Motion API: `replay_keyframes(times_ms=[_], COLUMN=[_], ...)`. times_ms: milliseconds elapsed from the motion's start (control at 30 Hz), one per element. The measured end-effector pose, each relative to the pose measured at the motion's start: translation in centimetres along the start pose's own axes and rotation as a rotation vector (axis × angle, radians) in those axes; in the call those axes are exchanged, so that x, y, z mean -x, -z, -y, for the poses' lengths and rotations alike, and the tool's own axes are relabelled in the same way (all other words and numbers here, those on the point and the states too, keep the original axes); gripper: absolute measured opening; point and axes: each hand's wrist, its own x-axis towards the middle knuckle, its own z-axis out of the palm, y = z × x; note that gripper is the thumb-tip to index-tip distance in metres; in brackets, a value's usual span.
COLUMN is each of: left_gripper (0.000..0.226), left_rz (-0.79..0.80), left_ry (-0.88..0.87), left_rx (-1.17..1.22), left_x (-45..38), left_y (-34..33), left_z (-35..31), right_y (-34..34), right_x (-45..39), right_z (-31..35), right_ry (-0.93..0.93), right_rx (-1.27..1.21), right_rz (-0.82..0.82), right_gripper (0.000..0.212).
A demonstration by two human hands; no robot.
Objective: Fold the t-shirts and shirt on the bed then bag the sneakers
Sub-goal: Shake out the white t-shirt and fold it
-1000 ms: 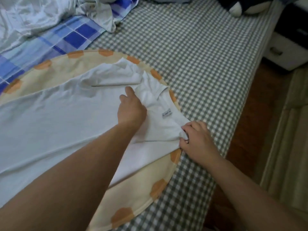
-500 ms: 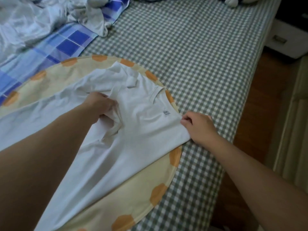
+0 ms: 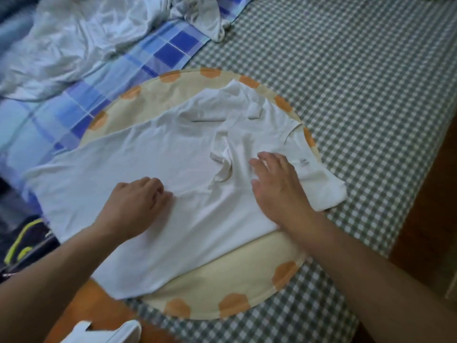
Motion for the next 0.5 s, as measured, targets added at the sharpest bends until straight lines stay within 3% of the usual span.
replay_keyframes(times_ms=[133,233,367,500], left_gripper=[0.042,0.04,0.041,0.026], left_rz=[-0.03,-0.132,-0.105,-0.071], left_ry=[-0.097,-0.113,0.021,0.053], left_rx=[-0.043,0.011,-0.044,-0.008], left_x=[1.7,2.8,5.4,8.2], left_y=[-1.9,-2.5,-2.6,-3.6], left_z=[3.8,4.7,7.4,12.6], right_y=[-3.1,-3.7,-2.9,-4.6], right_x=[-1.6,-1.5,-1.0,-1.0], right_z=[2.5,2.8,5.6,9.6], right_ry=[0.024,-0.018,-0.032,0.239], right_rx=[0.102,0.156,0.168,0.159], right_rz=[0.271,0.302,0.059,0.016], right_gripper=[0.063,0.06,0.054,0.053])
